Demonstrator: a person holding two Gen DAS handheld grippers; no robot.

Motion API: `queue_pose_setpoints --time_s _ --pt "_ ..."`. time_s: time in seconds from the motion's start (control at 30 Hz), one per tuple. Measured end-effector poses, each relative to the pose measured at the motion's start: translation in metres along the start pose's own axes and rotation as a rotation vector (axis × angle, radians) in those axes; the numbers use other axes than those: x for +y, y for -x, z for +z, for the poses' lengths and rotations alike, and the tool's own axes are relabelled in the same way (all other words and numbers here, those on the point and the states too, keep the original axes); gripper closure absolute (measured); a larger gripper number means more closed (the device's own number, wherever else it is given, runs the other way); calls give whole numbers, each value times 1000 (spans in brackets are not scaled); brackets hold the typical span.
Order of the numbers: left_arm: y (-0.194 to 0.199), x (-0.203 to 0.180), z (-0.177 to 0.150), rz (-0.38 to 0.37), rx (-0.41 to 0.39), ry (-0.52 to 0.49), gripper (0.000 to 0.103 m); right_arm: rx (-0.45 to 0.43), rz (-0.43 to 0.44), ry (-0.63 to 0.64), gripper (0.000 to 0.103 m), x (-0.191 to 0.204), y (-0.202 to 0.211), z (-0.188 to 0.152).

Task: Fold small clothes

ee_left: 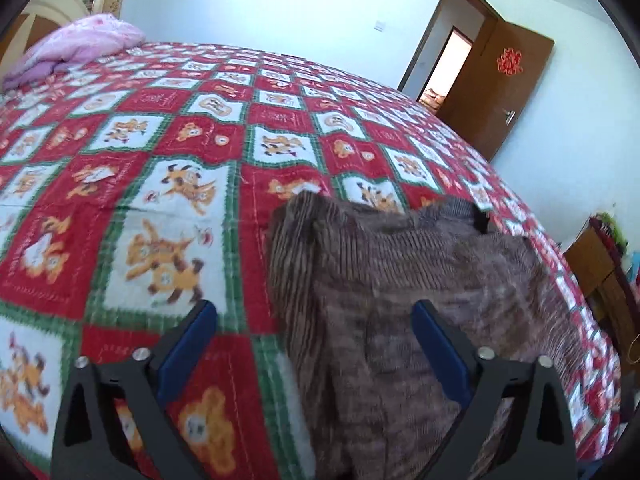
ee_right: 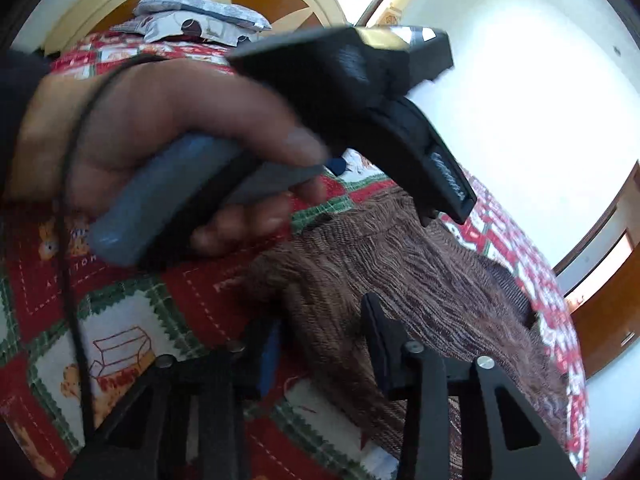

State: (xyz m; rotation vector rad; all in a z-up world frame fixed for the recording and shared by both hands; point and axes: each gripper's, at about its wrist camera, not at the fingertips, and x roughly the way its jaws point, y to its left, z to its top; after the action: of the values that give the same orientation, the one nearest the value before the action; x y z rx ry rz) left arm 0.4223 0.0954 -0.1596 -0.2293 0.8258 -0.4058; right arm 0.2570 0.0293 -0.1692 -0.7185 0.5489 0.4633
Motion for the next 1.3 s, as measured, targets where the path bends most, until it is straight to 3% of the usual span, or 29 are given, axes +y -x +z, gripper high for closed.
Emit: queue_pose_setpoints --time_s 0.07,0.27,0.3,0.37,0.4,0.5,0.83,1.13,1.3 --pt "-9 2 5 -20 19 17 13 -7 -7 19 75 7 0 -1" --pt "-23 8 14 -67 31 56 26 -15 -8 -12 75 5 0 -3" --pt "-23 9 15 -71 30 57 31 -16 -14 -6 75 6 -1 -3" --pt "-25 10 15 -96 36 60 52 -18 -25 5 79 8 -4 -4" --pt "-27 10 15 -106 46 60 69 -19 -25 8 80 9 -4 -4" --pt "-26 13 14 -140 39 72 87 -24 -15 -5 83 9 -4 -4" --pt "-23 38 11 -227 14 212 91 -30 82 -139 97 -12 3 -2" --pt "-16 28 11 -184 29 227 92 -56 164 -264 98 -35 19 -1" --pt "-7 26 11 -194 30 306 92 -83 229 -410 98 -66 32 -11"
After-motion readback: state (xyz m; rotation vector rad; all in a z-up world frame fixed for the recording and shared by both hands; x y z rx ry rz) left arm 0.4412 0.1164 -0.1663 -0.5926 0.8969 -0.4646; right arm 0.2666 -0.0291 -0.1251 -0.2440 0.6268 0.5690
